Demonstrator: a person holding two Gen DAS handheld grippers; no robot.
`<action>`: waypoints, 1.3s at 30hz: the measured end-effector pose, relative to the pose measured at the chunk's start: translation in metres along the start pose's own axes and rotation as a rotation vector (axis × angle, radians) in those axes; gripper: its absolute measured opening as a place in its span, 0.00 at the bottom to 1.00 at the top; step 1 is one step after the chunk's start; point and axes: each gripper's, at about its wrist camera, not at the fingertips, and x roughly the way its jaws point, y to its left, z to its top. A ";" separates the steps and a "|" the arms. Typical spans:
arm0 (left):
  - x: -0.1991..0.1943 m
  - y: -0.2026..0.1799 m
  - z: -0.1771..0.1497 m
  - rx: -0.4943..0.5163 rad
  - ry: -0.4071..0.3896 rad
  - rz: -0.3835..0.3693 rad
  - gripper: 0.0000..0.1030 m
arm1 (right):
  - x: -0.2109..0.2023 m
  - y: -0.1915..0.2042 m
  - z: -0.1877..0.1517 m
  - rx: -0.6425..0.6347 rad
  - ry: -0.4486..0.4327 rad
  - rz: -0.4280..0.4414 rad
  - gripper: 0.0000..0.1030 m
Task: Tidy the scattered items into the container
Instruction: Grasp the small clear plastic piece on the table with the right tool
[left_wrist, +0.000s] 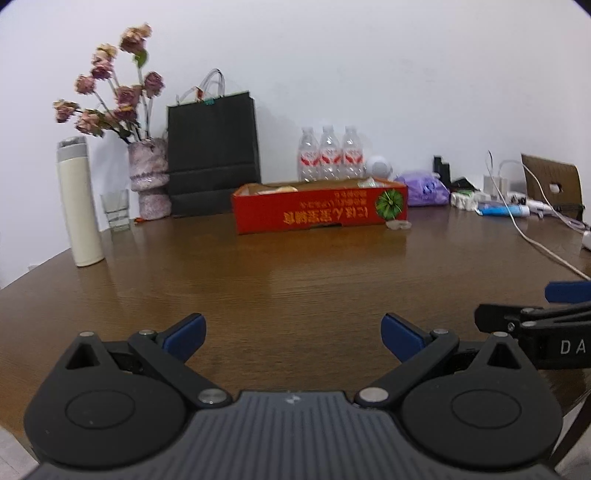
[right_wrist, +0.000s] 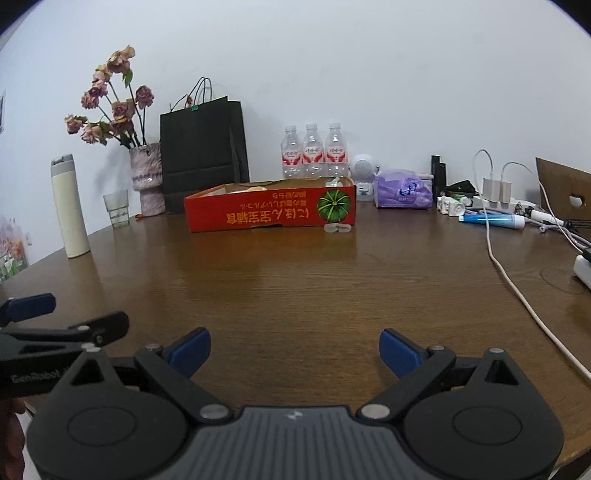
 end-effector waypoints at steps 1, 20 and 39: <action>0.003 0.000 0.004 0.009 0.008 -0.006 1.00 | 0.003 0.000 0.003 -0.004 0.005 0.000 0.95; 0.173 0.018 0.105 -0.079 0.226 -0.061 1.00 | 0.170 -0.042 0.124 -0.095 0.138 0.016 0.89; 0.265 0.034 0.121 -0.134 0.282 0.012 1.00 | 0.295 -0.062 0.149 -0.052 0.201 -0.061 0.04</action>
